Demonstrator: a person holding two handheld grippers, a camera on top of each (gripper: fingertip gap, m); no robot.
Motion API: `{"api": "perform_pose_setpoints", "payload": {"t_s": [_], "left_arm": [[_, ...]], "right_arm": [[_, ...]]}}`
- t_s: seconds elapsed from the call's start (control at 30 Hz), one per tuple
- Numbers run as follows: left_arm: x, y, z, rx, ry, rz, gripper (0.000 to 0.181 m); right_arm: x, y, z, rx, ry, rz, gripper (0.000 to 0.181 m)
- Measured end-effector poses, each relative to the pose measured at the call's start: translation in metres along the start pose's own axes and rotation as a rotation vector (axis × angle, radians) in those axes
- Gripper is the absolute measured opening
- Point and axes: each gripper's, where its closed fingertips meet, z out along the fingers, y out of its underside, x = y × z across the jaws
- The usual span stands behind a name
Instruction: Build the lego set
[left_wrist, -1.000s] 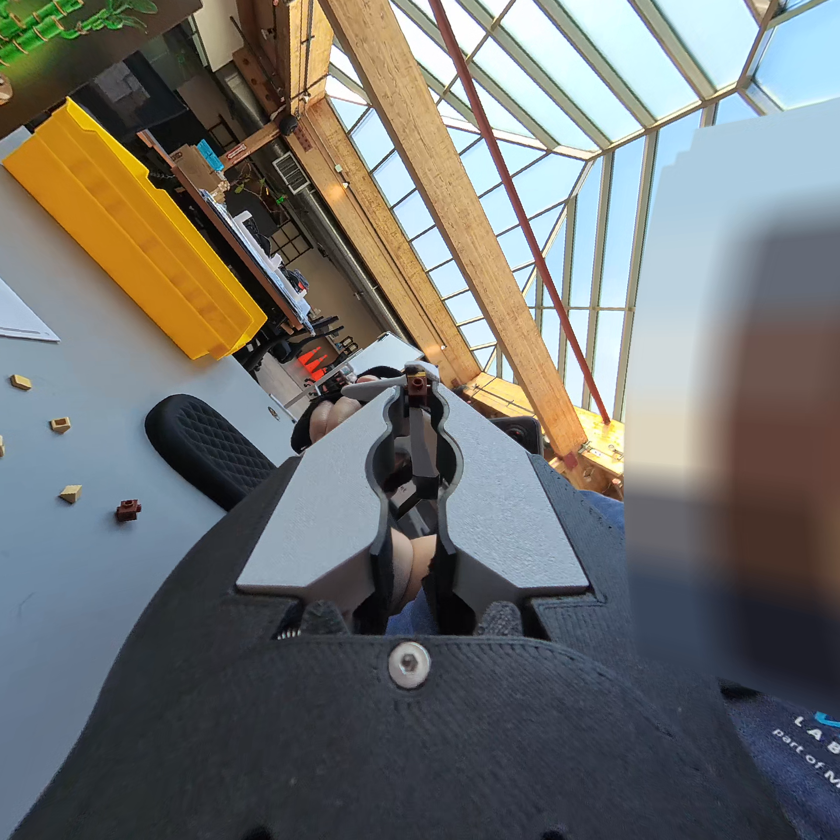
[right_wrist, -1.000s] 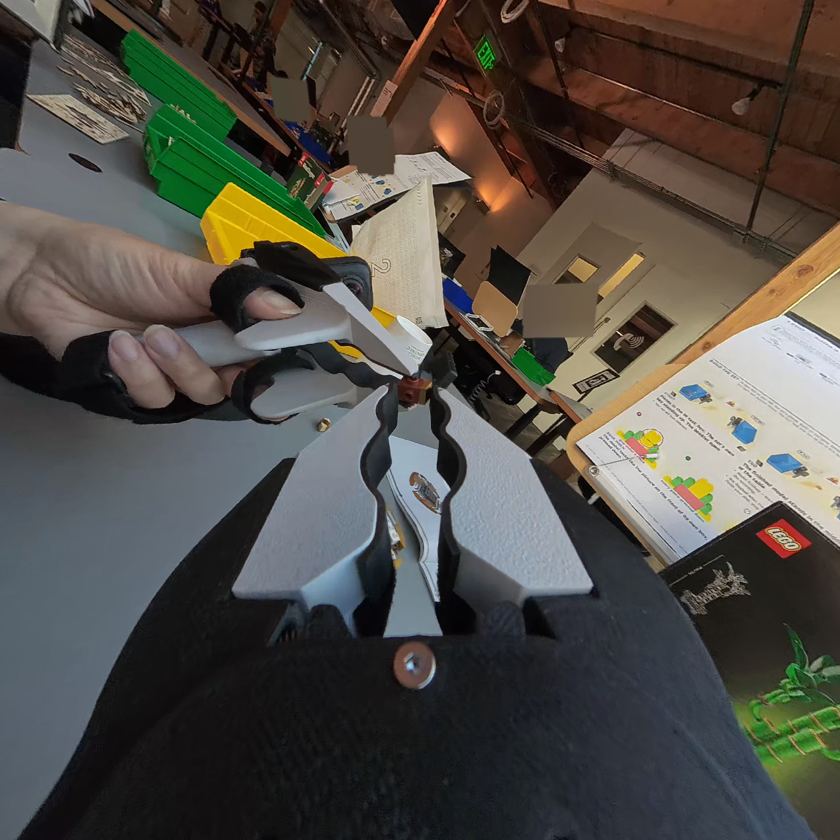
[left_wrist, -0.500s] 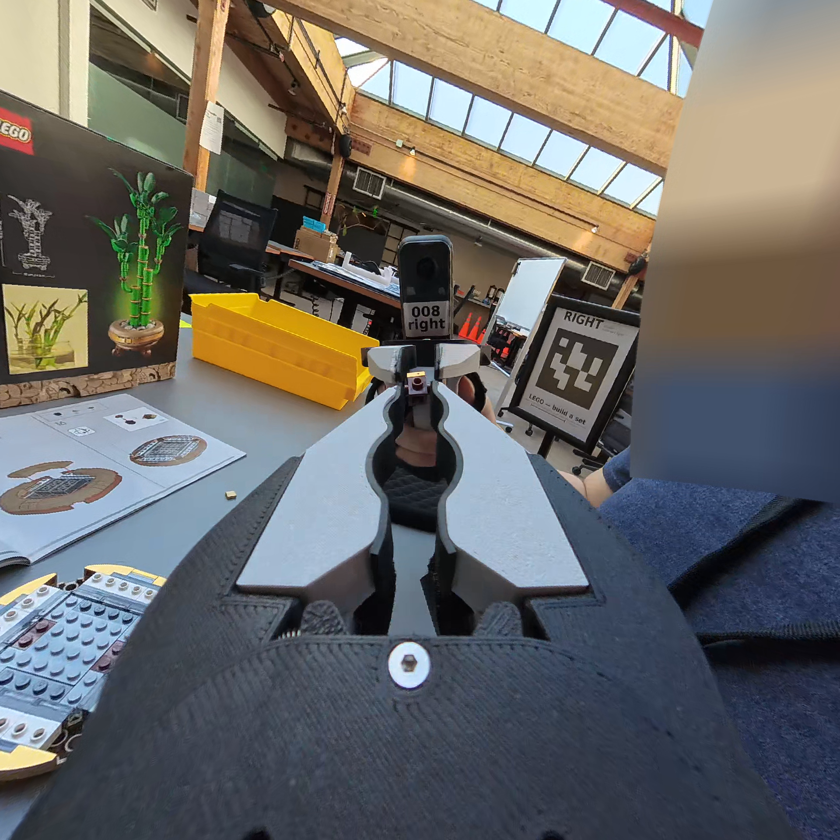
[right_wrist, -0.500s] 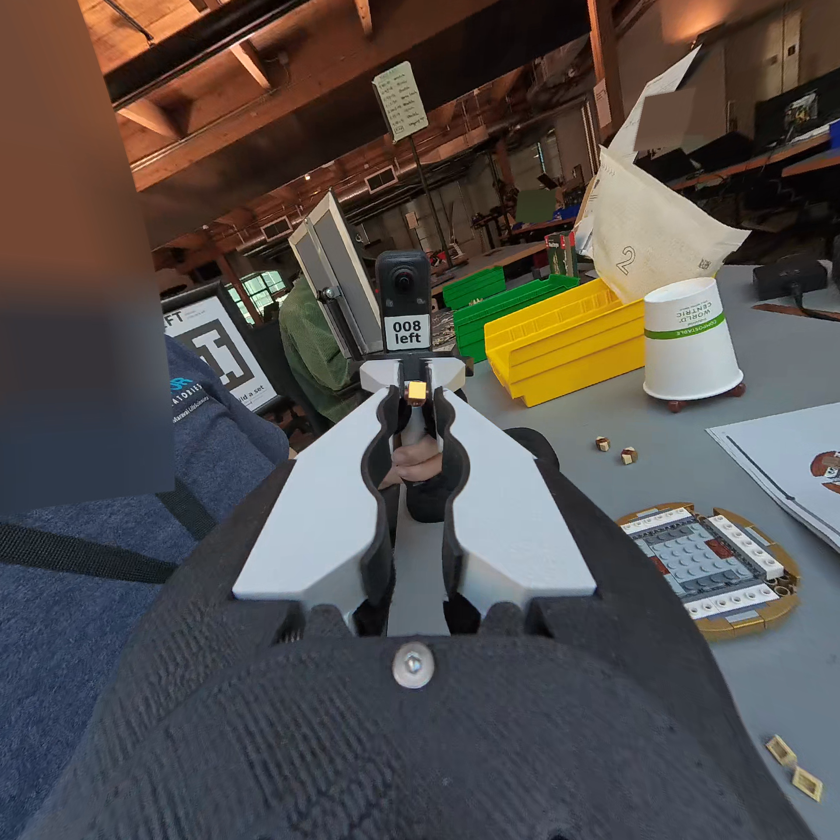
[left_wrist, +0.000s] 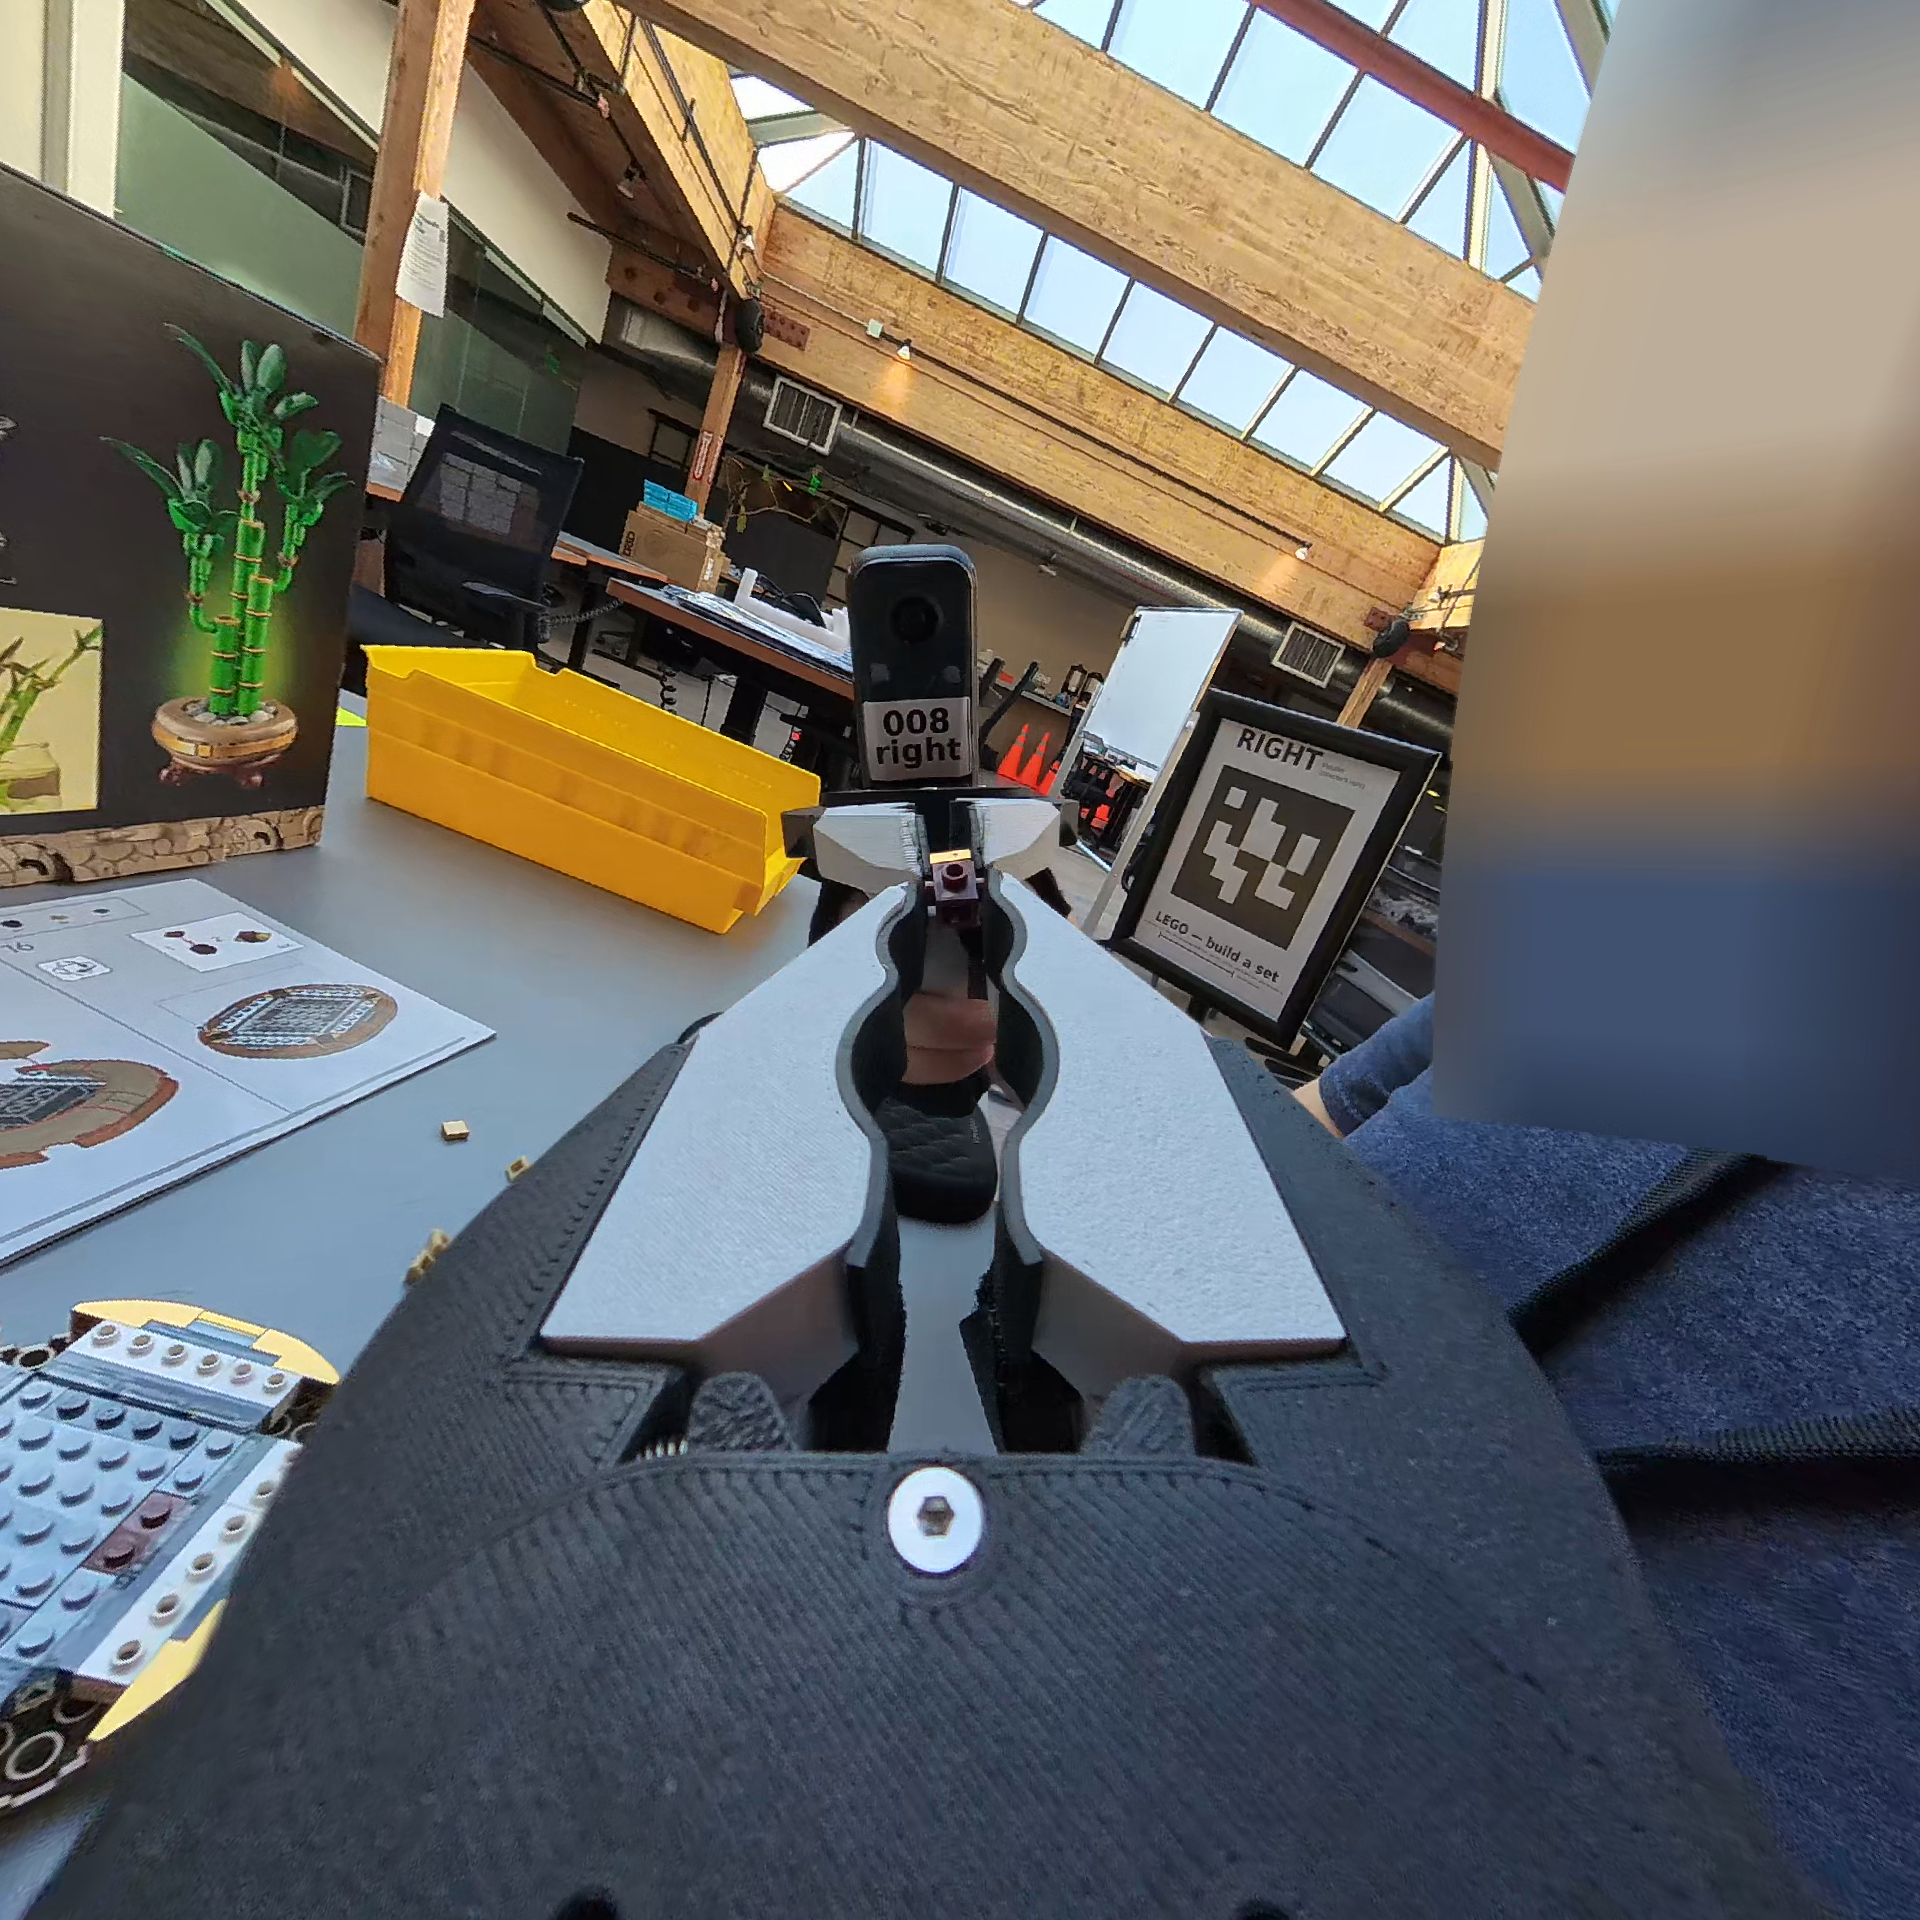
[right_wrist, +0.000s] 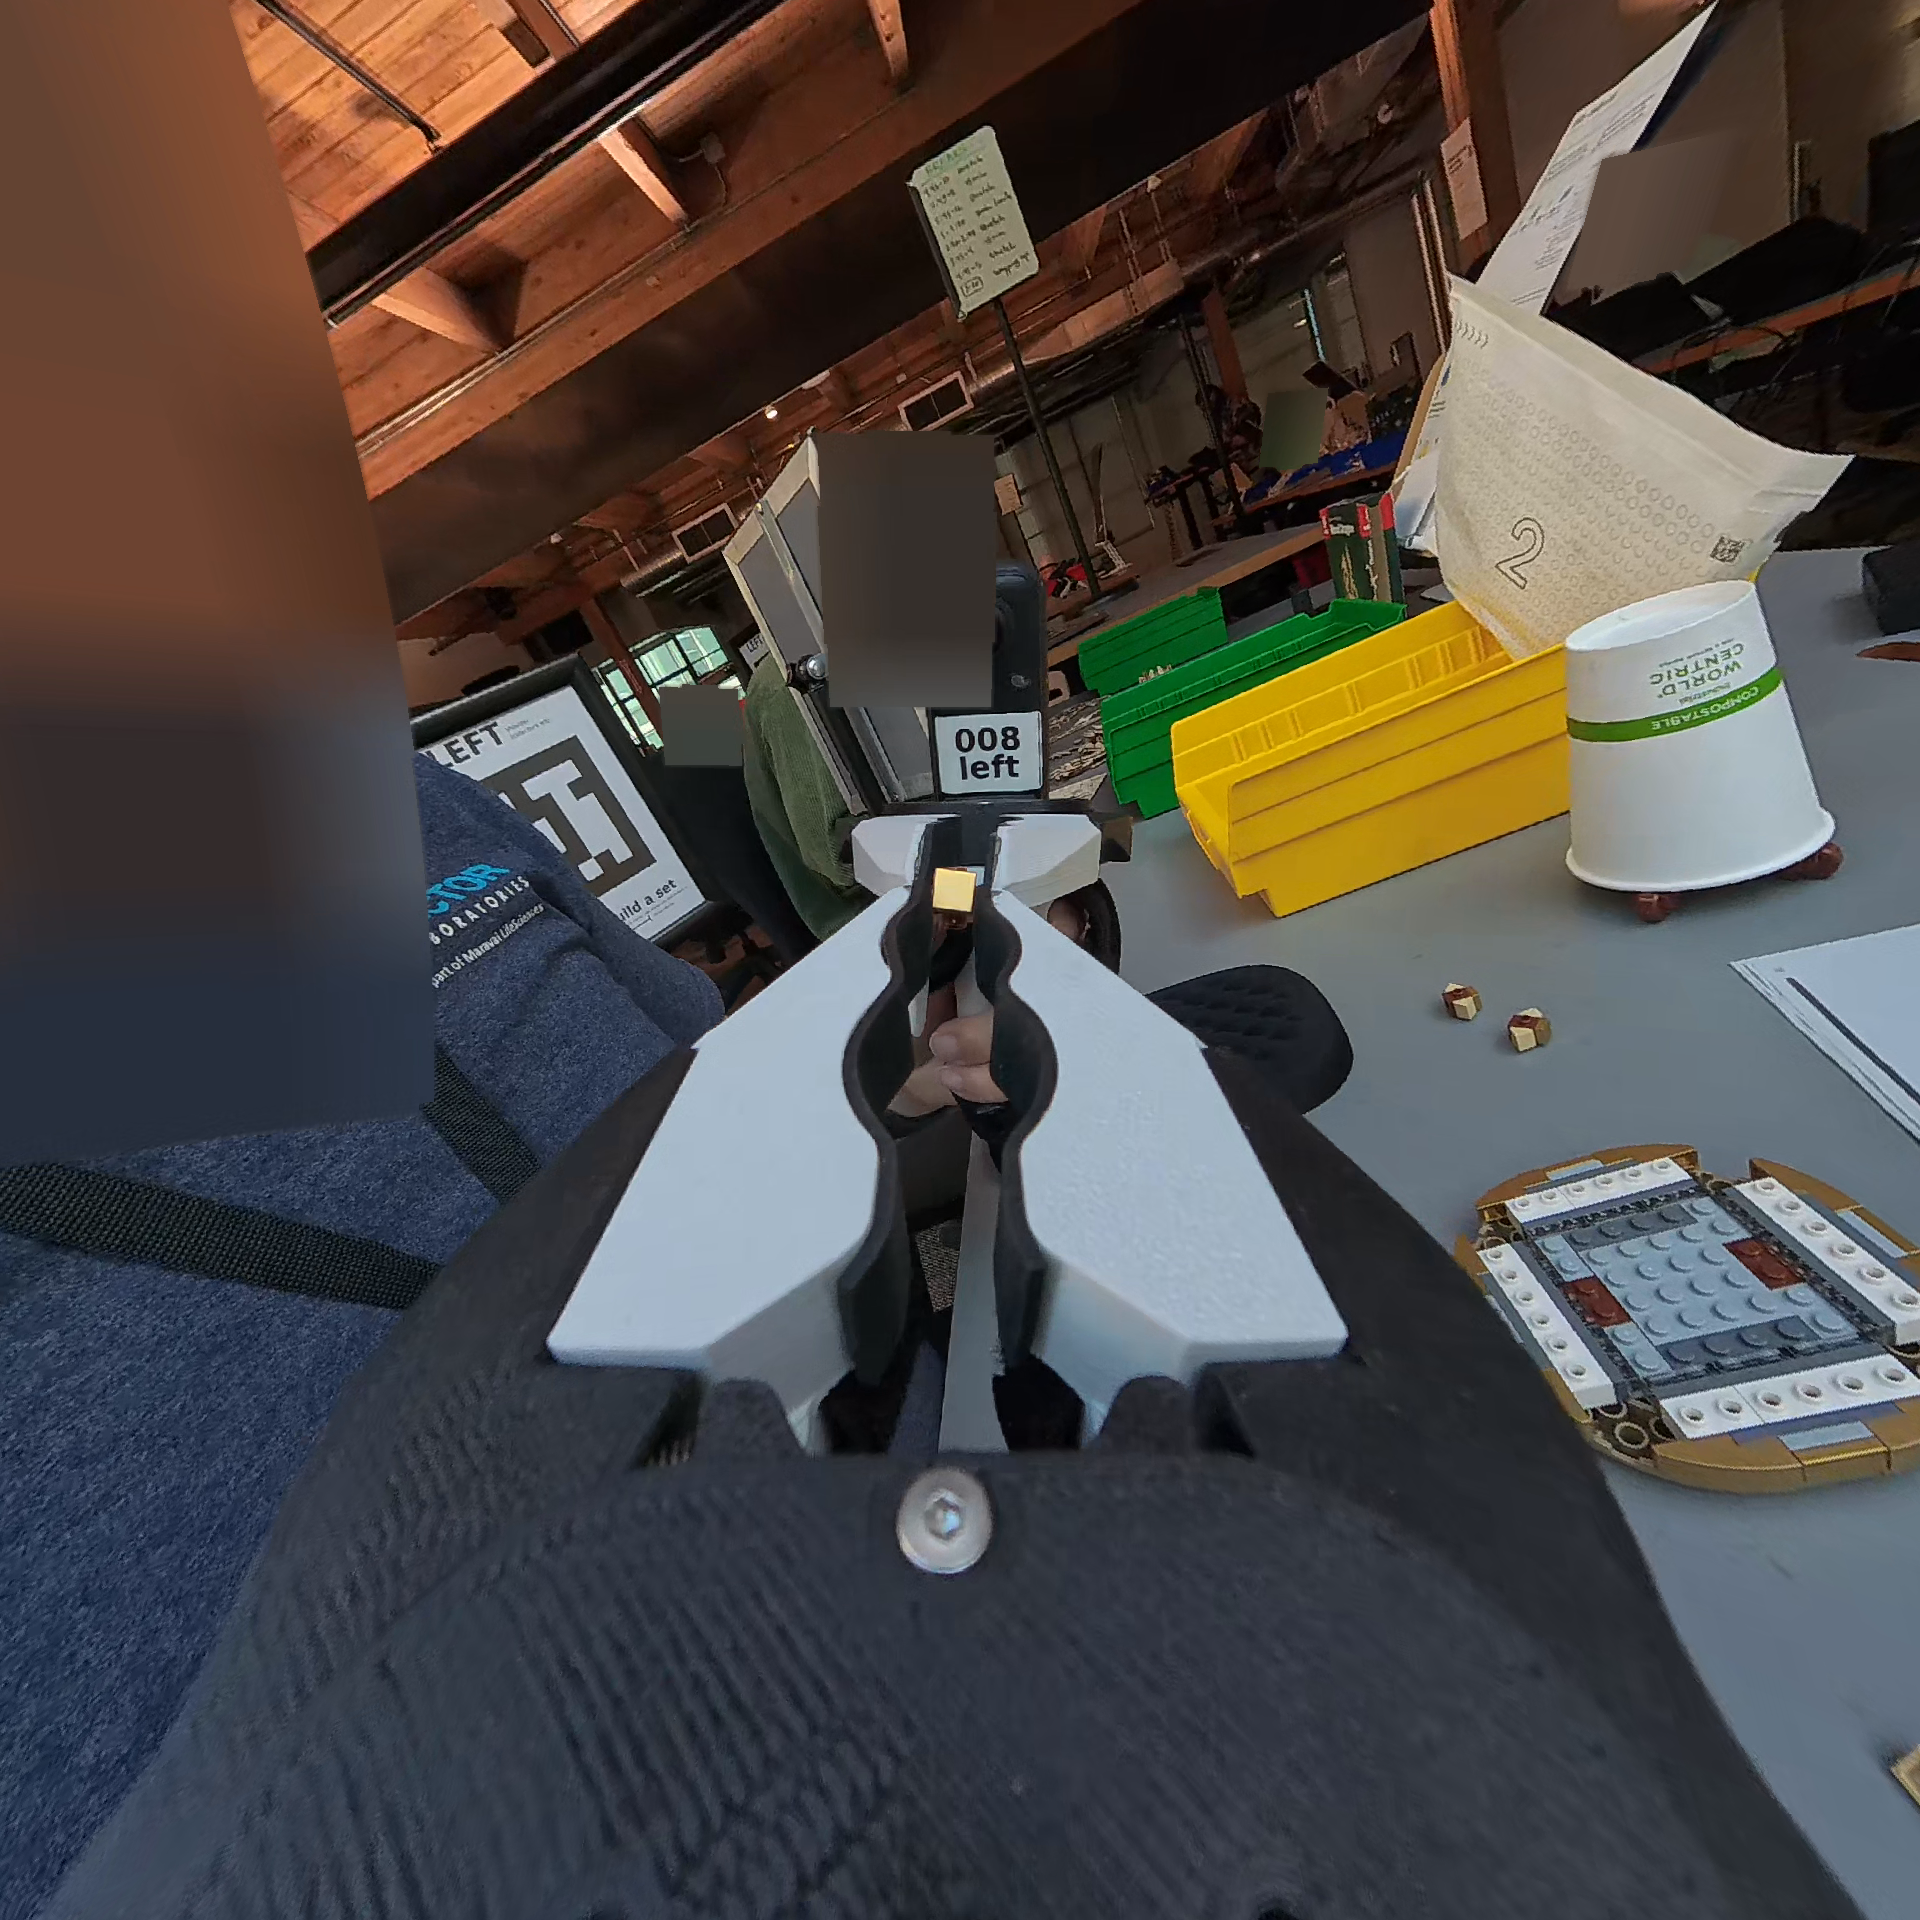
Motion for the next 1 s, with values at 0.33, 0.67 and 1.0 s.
{"api": "perform_pose_setpoints", "payload": {"t_s": [0.33, 0.67, 1.0], "left_arm": [[0.006, 0.005, 0.003, -0.009, 0.096, -0.157, 0.008], [0.006, 0.009, 0.004, -0.024, 0.164, -0.301, 0.009], [-0.002, 0.003, 0.004, 0.016, 0.221, -0.524, 0.008]], "right_arm": [[-0.007, 0.005, -0.004, -0.040, -0.020, -0.091, 0.007], [-0.008, 0.008, -0.006, -0.064, -0.036, -0.125, 0.007], [0.001, -0.010, -0.014, 0.007, 0.036, -0.179, 0.023]]}}
